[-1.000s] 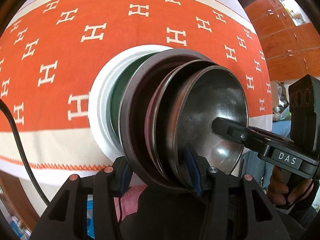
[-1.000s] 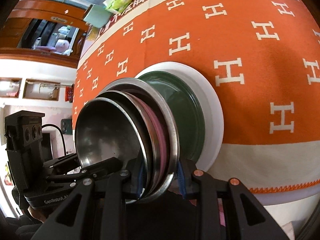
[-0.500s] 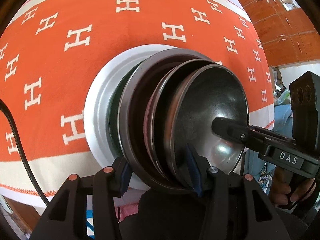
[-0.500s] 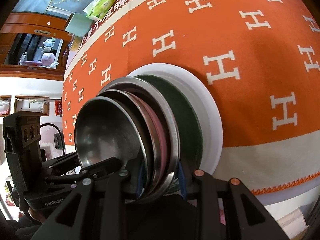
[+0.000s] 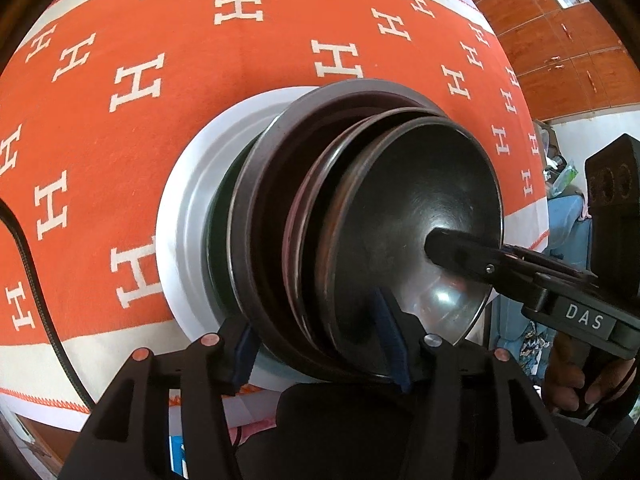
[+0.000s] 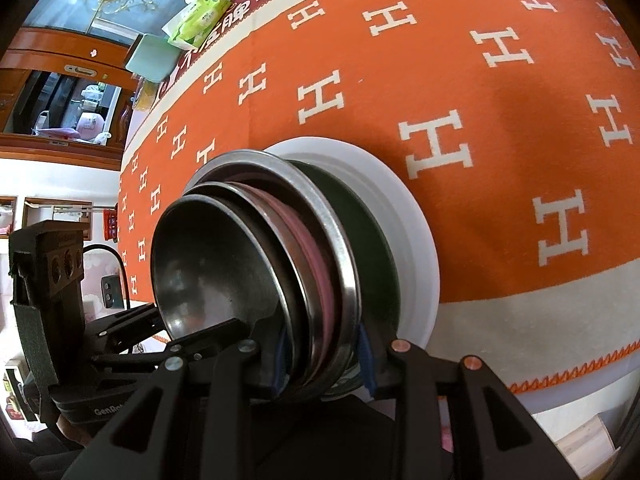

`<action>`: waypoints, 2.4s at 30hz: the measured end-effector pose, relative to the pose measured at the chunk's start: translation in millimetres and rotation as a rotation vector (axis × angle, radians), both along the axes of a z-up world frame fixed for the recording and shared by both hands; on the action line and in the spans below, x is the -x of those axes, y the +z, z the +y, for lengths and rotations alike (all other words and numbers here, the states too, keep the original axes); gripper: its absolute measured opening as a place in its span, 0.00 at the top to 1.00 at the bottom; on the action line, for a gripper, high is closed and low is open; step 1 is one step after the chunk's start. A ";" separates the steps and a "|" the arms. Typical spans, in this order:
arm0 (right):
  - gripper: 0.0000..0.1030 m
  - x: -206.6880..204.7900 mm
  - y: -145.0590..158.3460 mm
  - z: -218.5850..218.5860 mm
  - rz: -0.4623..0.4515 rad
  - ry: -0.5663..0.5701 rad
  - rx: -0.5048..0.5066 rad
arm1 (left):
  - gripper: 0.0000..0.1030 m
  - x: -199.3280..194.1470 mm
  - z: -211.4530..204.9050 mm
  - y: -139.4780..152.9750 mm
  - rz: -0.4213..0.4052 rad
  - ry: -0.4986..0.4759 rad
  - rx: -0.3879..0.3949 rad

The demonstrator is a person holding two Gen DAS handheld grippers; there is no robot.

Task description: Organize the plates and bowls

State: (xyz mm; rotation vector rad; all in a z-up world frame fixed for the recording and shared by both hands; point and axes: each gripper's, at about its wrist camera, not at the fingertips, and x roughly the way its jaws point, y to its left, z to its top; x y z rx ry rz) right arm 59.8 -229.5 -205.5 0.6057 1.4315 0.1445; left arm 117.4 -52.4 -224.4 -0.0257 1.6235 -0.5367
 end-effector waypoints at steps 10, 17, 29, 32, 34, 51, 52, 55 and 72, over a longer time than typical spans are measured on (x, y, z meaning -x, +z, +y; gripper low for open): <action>0.71 4.6 9.8 2.8 -0.033 -0.031 0.050 | 0.44 1.5 -2.7 3.7 -0.024 -0.049 -0.044; 0.70 12.4 22.9 2.5 -0.049 -0.079 0.100 | 0.37 1.2 2.9 22.9 -0.074 -0.058 -0.026; 0.53 53.3 68.3 20.2 -0.282 -0.211 0.229 | 0.36 10.1 24.2 76.6 -0.324 -0.047 0.068; 0.52 63.4 75.8 25.3 -0.338 -0.220 0.248 | 0.36 16.6 33.0 87.7 -0.389 -0.002 0.103; 0.40 71.3 80.1 28.5 -0.376 -0.214 0.261 | 0.36 22.2 39.2 93.8 -0.434 0.035 0.113; 0.07 100.0 122.5 32.9 -0.480 0.025 0.224 | 0.18 88.5 60.5 150.9 -0.605 0.292 0.056; 0.06 102.7 125.3 33.0 -0.484 0.039 0.223 | 0.16 95.1 58.2 154.1 -0.606 0.283 0.051; 0.04 110.4 132.9 30.7 -0.480 0.083 0.221 | 0.14 111.3 51.9 160.2 -0.603 0.267 0.060; 0.00 148.1 164.9 24.9 -0.562 0.088 0.418 | 0.01 153.3 20.4 184.7 -0.806 0.388 -0.186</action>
